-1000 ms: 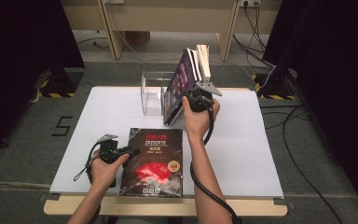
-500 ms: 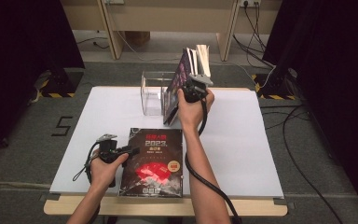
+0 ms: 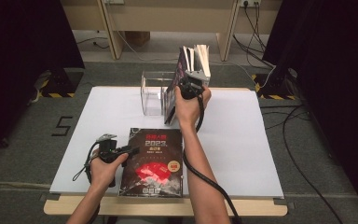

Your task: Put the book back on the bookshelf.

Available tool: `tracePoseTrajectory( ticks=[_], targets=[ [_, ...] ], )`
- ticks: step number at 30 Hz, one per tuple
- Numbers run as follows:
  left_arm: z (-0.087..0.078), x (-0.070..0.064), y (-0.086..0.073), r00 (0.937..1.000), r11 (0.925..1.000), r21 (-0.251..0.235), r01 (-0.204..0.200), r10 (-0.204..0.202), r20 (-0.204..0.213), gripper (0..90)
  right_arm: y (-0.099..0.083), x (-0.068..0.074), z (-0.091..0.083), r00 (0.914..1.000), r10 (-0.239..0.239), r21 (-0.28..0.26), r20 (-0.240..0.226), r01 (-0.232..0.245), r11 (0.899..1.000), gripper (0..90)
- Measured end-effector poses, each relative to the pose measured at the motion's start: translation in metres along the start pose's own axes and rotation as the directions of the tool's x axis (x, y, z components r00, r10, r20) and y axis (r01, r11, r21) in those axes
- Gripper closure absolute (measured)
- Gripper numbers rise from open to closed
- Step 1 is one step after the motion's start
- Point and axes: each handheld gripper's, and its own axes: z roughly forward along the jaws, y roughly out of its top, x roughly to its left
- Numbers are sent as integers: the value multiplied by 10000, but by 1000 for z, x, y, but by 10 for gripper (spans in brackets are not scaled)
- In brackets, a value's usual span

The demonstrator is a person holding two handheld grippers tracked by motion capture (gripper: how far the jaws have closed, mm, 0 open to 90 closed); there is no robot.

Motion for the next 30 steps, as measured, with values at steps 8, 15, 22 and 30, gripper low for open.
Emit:
tracePoseTrajectory(
  ticks=[8,15,22,30],
  targets=[
    [0,0,0,10000,10000,15,22,-22,21,515,4,-4,3,9998,192,67,-78,-192,9998,731],
    [0,2,-1,10000,10000,-3,80,-80,-6,514,14,-6,5,9988,-151,54,-464,154,9999,763],
    [0,3,-2,10000,10000,38,65,-65,-42,515,8,6,-3,9937,-1108,-408,-155,1101,9931,763],
    [-1,2,-2,10000,10000,21,84,-84,-21,515,-8,19,-16,9882,-1449,-1009,499,1493,9836,760]
  ],
)
